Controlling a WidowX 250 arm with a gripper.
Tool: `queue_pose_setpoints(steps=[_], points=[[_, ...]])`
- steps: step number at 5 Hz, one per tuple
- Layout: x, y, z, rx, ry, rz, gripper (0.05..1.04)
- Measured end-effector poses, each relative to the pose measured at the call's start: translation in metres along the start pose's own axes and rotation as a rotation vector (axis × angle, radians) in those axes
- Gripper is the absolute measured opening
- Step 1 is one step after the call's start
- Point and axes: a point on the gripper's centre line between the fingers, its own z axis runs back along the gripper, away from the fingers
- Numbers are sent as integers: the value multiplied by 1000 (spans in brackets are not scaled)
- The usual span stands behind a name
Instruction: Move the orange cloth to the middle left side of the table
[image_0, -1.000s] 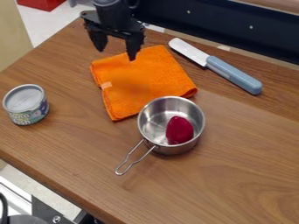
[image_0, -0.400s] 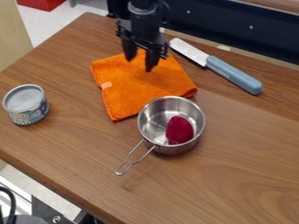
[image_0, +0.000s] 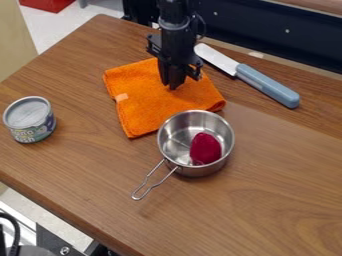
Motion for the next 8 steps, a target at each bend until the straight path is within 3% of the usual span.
queue_pose_setpoints(steps=[1, 2, 4, 5, 7, 8], points=[[-4, 2, -9, -19, 13, 2, 53], [-6, 4, -14, 2, 2, 37, 53], [-12, 17, -17, 88, 41, 289, 53], [-19, 31, -17, 110, 48, 410, 53], [-34, 72, -23, 126, 48, 767, 53], [-37, 86, -25, 164, 68, 807, 52]])
